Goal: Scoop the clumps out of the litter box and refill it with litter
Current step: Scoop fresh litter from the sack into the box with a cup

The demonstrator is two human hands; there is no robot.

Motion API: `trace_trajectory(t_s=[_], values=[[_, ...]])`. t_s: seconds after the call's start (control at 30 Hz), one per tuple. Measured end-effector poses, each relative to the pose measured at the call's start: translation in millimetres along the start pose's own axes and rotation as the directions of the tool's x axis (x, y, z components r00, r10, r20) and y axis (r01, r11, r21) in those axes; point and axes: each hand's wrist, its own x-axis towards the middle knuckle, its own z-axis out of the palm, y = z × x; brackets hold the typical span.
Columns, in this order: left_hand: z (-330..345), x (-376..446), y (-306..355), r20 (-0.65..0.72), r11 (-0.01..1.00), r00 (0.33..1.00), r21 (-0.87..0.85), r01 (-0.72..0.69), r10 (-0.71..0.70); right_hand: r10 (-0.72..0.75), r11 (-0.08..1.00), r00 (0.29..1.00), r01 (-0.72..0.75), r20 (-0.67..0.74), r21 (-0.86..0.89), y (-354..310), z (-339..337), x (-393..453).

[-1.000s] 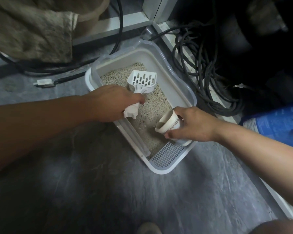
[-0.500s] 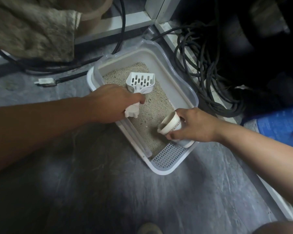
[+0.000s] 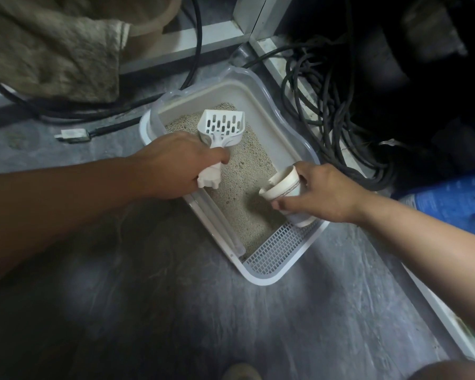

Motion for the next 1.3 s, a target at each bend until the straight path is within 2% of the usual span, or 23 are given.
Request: trace_trajectory(t_s=[0.07, 0.17, 0.23, 0.33, 0.5, 0.63, 0.73, 0.83, 0.93, 1.0, 1.13, 1.2, 1.3], values=[[-0.3, -0.7, -2.3, -0.027, 1.000, 1.000, 0.006, 0.007, -0.007, 0.007, 1.000, 0.999, -0.008, -0.053, -0.027, 1.0, 1.7, 1.3], [0.4, -1.0, -3.7, -0.025, 1.000, 1.000, 0.021, 0.014, -0.013, 0.027, 0.998, 0.978, -0.037, -0.207, -0.044, 1.2, -8.5, 5.1], [0.6, -0.6, -2.9, -0.026, 1.000, 1.000, 0.028, 0.012, -0.011, 0.036, 0.999, 0.982, -0.041, -0.187, -0.023, 0.9, -11.6, 5.4], [0.4, -1.2, -2.0, -0.028, 0.999, 1.000, 0.029, 0.015, -0.014, 0.017, 0.999, 0.997, -0.020, -0.070, -0.043, -0.4, -2.3, 1.3], [1.6, -1.5, -3.1, -0.031, 1.000, 1.000, 0.028, 0.008, -0.007, 0.029, 1.000, 0.986, -0.029, -0.165, 0.003, -0.2, -14.4, -0.2], [2.3, -1.2, -3.4, -0.029, 0.999, 1.000, 0.036, 0.010, -0.009, 0.014, 0.999, 0.998, -0.017, -0.060, -0.049, -0.3, -5.0, -3.1], [2.4, -1.8, -3.8, -0.033, 1.000, 0.999, 0.030, 0.001, 0.000, 0.042, 0.998, 0.983, -0.048, -0.178, -0.028, 0.5, -8.5, -0.5], [3.2, -1.5, -2.3, -0.014, 1.000, 1.000, 0.031, -0.002, 0.003, 0.044, 0.999, 0.984, -0.046, -0.175, -0.008, -0.3, -10.5, 3.0], [-4.0, -3.9, -4.3, -0.031, 0.999, 0.999, -0.021, 0.033, -0.033, 0.036, 0.999, 0.972, -0.042, -0.233, -0.022, -3.7, -8.9, 4.8], [-12.4, -5.0, -7.8, -0.083, 0.996, 0.996, -0.081, 0.032, -0.039, 0.053, 0.998, 0.959, -0.044, -0.279, 0.039, -7.8, -15.9, 5.5], [-31.9, -4.5, -20.5, -0.135, 0.983, 0.987, -0.174, 0.058, -0.082, -0.017, 1.000, 0.990, 0.013, -0.143, -0.029, -15.2, -11.7, 5.0], [-36.5, -7.3, -26.1, -0.144, 0.977, 0.985, -0.205, 0.060, -0.091, -0.014, 0.999, 0.981, 0.005, -0.193, -0.047, -18.0, -10.5, 5.7], [-36.8, -10.8, -33.8, -0.175, 0.957, 0.976, -0.280, 0.074, -0.127, 0.015, 1.000, 0.959, -0.009, -0.284, 0.024, -18.9, -20.7, 7.2]])
